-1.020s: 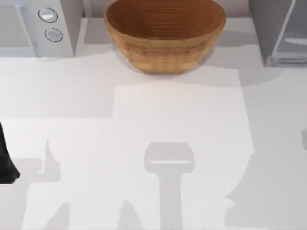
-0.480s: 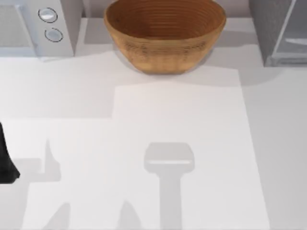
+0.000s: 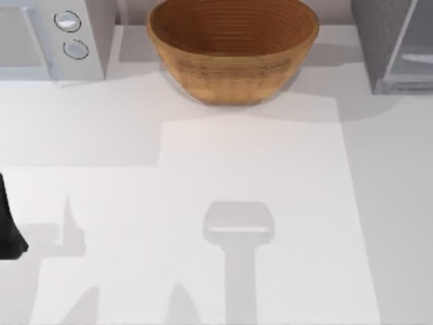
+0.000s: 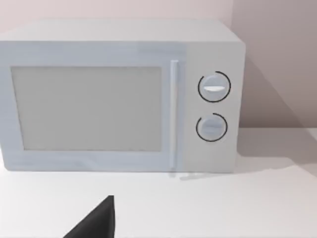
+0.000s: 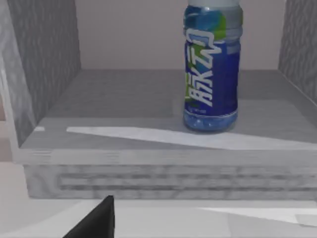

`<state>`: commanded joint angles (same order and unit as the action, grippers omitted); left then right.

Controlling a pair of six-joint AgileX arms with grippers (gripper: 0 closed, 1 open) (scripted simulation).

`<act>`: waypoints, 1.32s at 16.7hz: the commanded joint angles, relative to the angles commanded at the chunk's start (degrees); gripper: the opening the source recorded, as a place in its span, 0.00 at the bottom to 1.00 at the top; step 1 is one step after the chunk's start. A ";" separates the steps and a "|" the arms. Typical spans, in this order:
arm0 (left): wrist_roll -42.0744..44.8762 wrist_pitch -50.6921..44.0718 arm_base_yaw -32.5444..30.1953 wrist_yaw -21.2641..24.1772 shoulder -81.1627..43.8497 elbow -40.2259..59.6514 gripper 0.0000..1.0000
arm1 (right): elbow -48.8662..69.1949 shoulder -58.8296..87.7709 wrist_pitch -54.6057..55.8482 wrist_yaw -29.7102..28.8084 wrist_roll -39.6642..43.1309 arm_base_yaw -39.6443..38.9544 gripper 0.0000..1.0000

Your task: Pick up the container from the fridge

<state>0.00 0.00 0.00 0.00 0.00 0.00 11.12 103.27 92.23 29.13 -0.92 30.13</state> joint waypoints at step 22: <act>0.00 0.00 0.00 0.00 0.00 0.00 1.00 | 49.81 23.70 -26.59 -13.80 1.86 -12.63 1.00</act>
<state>0.00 0.00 0.00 0.00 0.00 0.00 60.93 126.96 65.64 15.33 0.94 17.50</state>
